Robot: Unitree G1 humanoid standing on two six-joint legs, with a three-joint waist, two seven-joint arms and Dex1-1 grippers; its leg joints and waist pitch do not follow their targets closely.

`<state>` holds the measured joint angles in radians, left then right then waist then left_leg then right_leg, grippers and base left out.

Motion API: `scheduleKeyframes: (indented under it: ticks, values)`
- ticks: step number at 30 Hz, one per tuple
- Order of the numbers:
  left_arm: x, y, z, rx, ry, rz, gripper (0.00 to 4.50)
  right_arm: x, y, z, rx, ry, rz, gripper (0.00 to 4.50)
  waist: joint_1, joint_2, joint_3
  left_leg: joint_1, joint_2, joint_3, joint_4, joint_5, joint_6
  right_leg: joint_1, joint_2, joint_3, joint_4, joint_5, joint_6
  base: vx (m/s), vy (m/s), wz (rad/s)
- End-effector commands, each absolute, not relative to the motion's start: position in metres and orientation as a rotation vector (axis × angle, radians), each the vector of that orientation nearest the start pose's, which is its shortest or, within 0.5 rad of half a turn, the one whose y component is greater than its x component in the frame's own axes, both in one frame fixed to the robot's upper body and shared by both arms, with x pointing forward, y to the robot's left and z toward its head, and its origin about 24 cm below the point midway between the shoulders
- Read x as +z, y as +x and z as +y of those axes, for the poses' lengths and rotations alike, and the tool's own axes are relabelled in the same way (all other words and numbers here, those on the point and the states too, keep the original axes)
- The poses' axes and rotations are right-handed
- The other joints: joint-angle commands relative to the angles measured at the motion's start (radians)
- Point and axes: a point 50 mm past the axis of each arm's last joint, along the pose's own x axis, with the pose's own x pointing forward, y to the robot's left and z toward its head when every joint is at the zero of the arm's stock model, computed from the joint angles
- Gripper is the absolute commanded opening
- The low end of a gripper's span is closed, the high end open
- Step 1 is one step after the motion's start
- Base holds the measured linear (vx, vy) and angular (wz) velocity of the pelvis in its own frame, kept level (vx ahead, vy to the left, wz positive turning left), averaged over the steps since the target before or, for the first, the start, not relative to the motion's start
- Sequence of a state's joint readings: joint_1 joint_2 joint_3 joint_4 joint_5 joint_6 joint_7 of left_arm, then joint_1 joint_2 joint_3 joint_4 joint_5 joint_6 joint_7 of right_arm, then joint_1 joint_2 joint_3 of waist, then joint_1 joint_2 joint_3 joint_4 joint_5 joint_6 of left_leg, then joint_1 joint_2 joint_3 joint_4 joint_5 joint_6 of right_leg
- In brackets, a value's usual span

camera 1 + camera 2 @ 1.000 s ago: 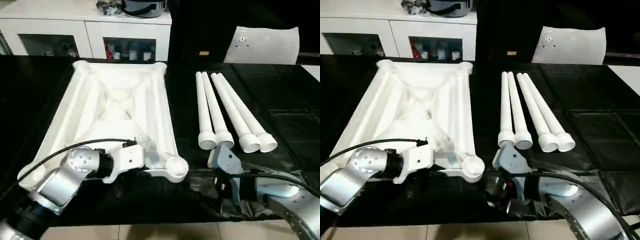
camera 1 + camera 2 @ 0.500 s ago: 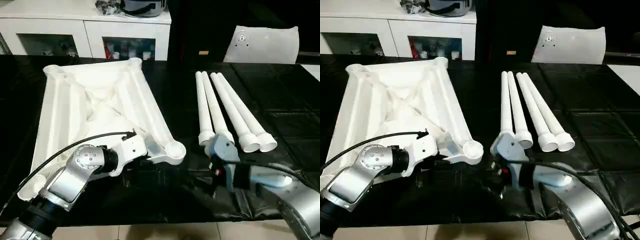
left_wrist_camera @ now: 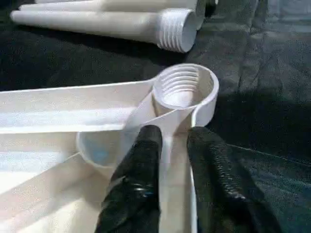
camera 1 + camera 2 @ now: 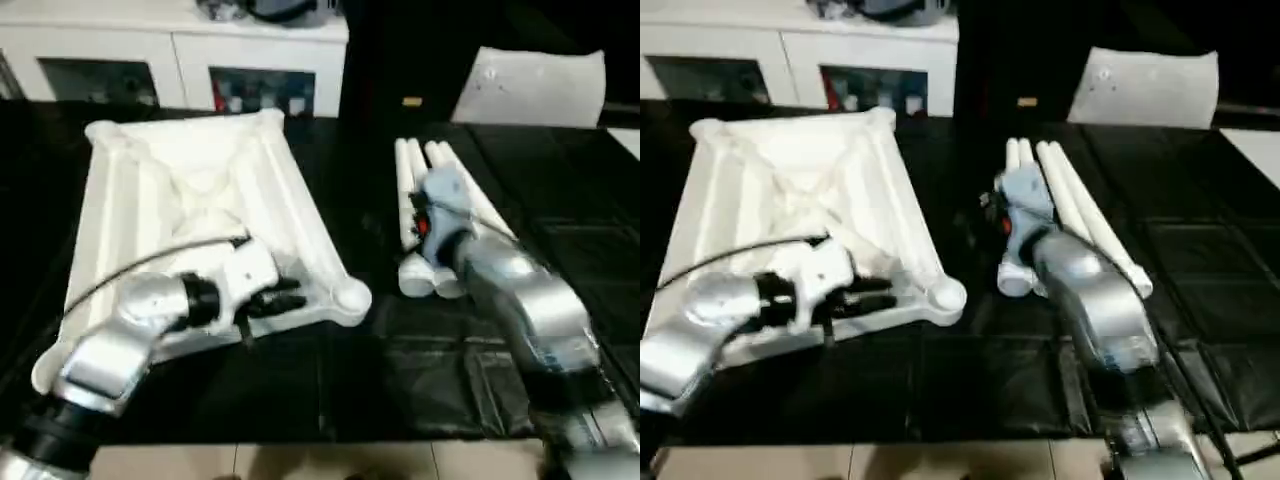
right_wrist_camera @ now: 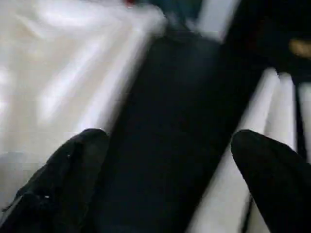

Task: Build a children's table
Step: Move table base, then pick table leg

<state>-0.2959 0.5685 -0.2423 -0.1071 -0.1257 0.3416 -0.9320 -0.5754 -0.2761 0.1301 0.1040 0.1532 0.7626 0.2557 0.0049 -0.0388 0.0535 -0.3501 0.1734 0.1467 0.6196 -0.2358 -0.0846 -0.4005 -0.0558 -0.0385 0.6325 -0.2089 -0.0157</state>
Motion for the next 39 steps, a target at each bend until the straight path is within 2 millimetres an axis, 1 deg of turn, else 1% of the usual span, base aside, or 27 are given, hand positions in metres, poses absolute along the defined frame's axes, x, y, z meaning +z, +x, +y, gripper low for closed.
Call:
scheduleKeyframes:
  ticks: [1,2,3,4,5,7,9,13,14,16,17,18,19,20,21,22,23,25,27,28,30,31,37,39]
  values:
    - [0.104,0.268,0.148,-1.118,0.453,0.225,1.45,0.101,0.344,-0.136,0.337,-0.217,0.443,4.50,0.004,0.015,-0.057,0.003,0.039,0.005,-0.077,-0.026,-0.020,0.057,-0.065,0.051,-0.060,-0.033,-0.240,0.000,0.000,0.00]
    - [0.106,0.265,0.148,-1.120,0.453,0.222,1.45,0.100,0.349,-0.136,0.315,-0.200,0.465,4.50,0.004,0.014,-0.057,0.002,0.039,0.006,-0.077,-0.023,-0.021,0.057,-0.064,0.051,-0.058,-0.020,-0.240,0.000,0.000,0.00]
    - [0.108,0.264,0.147,-1.121,0.453,0.221,1.45,0.099,0.353,-0.136,0.301,-0.188,0.477,4.50,0.002,0.011,-0.058,-0.005,0.038,0.004,-0.080,-0.020,-0.022,0.063,-0.064,0.049,-0.056,-0.017,-0.240,0.000,0.000,0.00]
    - [0.109,0.261,0.146,-1.128,0.452,0.224,1.74,0.096,0.357,-0.137,0.275,-0.183,0.502,4.50,0.003,0.012,-0.059,-0.003,0.039,0.006,-0.078,-0.021,-0.024,0.061,-0.066,0.050,-0.056,-0.018,-0.239,0.000,0.000,0.00]
    - [0.111,0.258,0.145,-1.134,0.450,0.226,1.74,0.094,0.361,-0.138,0.253,-0.178,0.522,4.50,0.002,0.013,-0.059,-0.002,0.039,0.006,-0.077,-0.016,-0.028,0.060,-0.066,0.049,-0.054,-0.013,-0.243,0.000,0.000,0.00]
    - [0.112,0.257,0.144,-1.139,0.448,0.228,1.94,0.092,0.363,-0.138,0.237,-0.176,0.536,4.50,0.003,0.009,-0.059,-0.005,0.038,0.008,-0.076,-0.010,-0.029,0.062,-0.064,0.049,-0.054,-0.001,-0.242,0.000,0.000,0.00]
    - [0.117,0.253,0.140,-1.146,0.445,0.219,2.13,0.089,0.370,-0.137,0.225,-0.157,0.552,4.50,0.003,0.008,-0.060,-0.005,0.038,0.009,-0.075,0.001,-0.026,0.062,-0.065,0.049,-0.051,0.014,-0.244,0.000,0.000,0.00]
    - [0.119,0.251,0.137,-1.147,0.446,0.216,2.47,0.087,0.376,-0.136,0.212,-0.140,0.573,4.50,0.004,0.011,-0.061,-0.006,0.039,0.010,-0.073,0.001,-0.022,0.062,-0.065,0.048,-0.049,0.018,-0.247,0.000,0.000,0.00]
    - [0.119,0.250,0.136,-1.151,0.456,0.222,2.58,0.084,0.379,-0.135,0.206,-0.132,0.581,4.50,0.003,0.009,-0.063,-0.005,0.038,0.011,-0.072,0.010,-0.018,0.062,-0.065,0.048,-0.047,0.029,-0.250,0.000,0.000,0.00]
    - [0.119,0.248,0.135,-1.153,0.452,0.234,2.77,0.080,0.381,-0.134,0.201,-0.131,0.594,4.50,0.002,0.011,-0.061,-0.008,0.039,0.011,-0.071,0.004,-0.016,0.061,-0.066,0.047,-0.048,0.021,-0.259,0.000,0.000,0.00]
    - [0.119,0.248,0.134,-1.152,0.449,0.239,2.77,0.078,0.382,-0.133,0.198,-0.131,0.599,4.50,0.003,0.011,-0.063,-0.007,0.039,0.012,-0.070,0.004,-0.016,0.062,-0.066,0.047,-0.047,0.023,-0.261,0.000,0.000,0.00]
    - [0.120,0.247,0.134,-1.152,0.450,0.242,2.77,0.075,0.383,-0.132,0.197,-0.106,0.613,4.50,0.003,0.013,-0.062,-0.009,0.039,0.012,-0.070,-0.003,-0.015,0.061,-0.067,0.047,-0.047,0.014,-0.263,0.000,0.000,0.00]
    - [0.120,0.247,0.134,-1.151,0.451,0.246,2.77,0.073,0.384,-0.131,0.195,-0.089,0.623,4.50,0.003,0.012,-0.061,-0.008,0.039,0.012,-0.070,-0.009,-0.015,0.061,-0.066,0.047,-0.049,0.000,-0.261,0.000,0.000,0.00]
    - [0.120,0.247,0.134,-1.151,0.451,0.246,2.77,0.073,0.384,-0.131,0.195,-0.089,0.623,4.50,0.003,0.012,-0.062,-0.008,0.039,0.012,-0.070,-0.007,-0.014,0.061,-0.066,0.047,-0.048,0.004,-0.262,0.000,0.000,0.00]
    - [0.120,0.246,0.134,-1.150,0.454,0.251,2.77,0.070,0.384,-0.131,0.182,-0.089,0.634,4.50,0.005,0.012,-0.061,-0.010,0.039,0.012,-0.070,-0.002,-0.013,0.061,-0.066,0.047,-0.049,0.009,-0.259,0.000,0.000,0.00]
    - [0.120,0.246,0.134,-1.150,0.455,0.256,2.77,0.069,0.384,-0.131,0.175,-0.090,0.640,4.50,0.003,0.012,-0.061,-0.008,0.039,0.012,-0.070,-0.012,-0.016,0.059,-0.065,0.046,-0.048,-0.005,-0.260,0.000,0.000,0.00]
    - [0.119,0.246,0.135,-1.149,0.454,0.260,2.77,0.067,0.384,-0.130,0.171,-0.086,0.646,4.50,0.004,0.016,-0.060,-0.008,0.038,0.012,-0.070,-0.022,-0.018,0.058,-0.065,0.046,-0.050,-0.017,-0.258,0.000,0.000,0.00]
    - [0.119,0.246,0.135,-1.141,0.456,0.268,2.77,0.061,0.383,-0.129,0.160,-0.067,0.674,4.50,0.002,0.015,-0.059,-0.008,0.038,0.012,-0.070,-0.046,-0.025,0.057,-0.065,0.046,-0.052,-0.047,-0.252,0.000,0.000,0.00]
    - [0.118,0.247,0.136,-1.138,0.460,0.277,2.77,0.058,0.383,-0.128,0.148,-0.049,0.692,4.50,0.001,0.016,-0.056,-0.007,0.039,0.011,-0.071,-0.087,-0.036,0.053,-0.066,0.046,-0.056,-0.102,-0.245,0.000,0.000,0.00]
    - [0.117,0.247,0.136,-1.137,0.461,0.278,2.77,0.055,0.382,-0.126,0.152,-0.031,0.707,4.50,0.002,0.016,-0.056,-0.007,0.039,0.011,-0.072,-0.093,-0.037,0.054,-0.066,0.046,-0.057,-0.110,-0.242,0.000,0.000,0.00]
    - [0.118,0.247,0.135,-1.134,0.458,0.277,2.77,0.051,0.380,-0.126,0.148,-0.005,0.729,4.50,0.001,0.016,-0.057,-0.008,0.039,0.011,-0.071,-0.092,-0.035,0.053,-0.066,0.046,-0.055,-0.103,-0.240,0.000,0.000,0.00]
    - [0.119,0.247,0.135,-1.131,0.456,0.275,2.77,0.050,0.380,-0.126,0.139,0.010,0.733,4.50,0.001,0.014,-0.059,-0.009,0.038,0.010,-0.070,-0.084,-0.033,0.054,-0.066,0.046,-0.053,-0.094,-0.242,0.000,0.000,0.00]
    - [0.120,0.249,0.135,-1.106,0.459,0.264,2.77,0.050,0.381,-0.126,0.133,0.073,0.749,4.50,0.001,0.014,-0.059,-0.010,0.039,0.010,-0.070,-0.088,-0.028,0.053,-0.064,0.044,-0.053,-0.098,-0.242,0.000,0.000,0.00]
    - [0.119,0.251,0.135,-1.091,0.458,0.264,2.82,0.050,0.381,-0.127,0.132,0.088,0.753,4.21,0.001,0.015,-0.059,-0.011,0.039,0.010,-0.070,-0.087,-0.026,0.053,-0.065,0.044,-0.053,-0.096,-0.245,0.000,0.000,0.00]
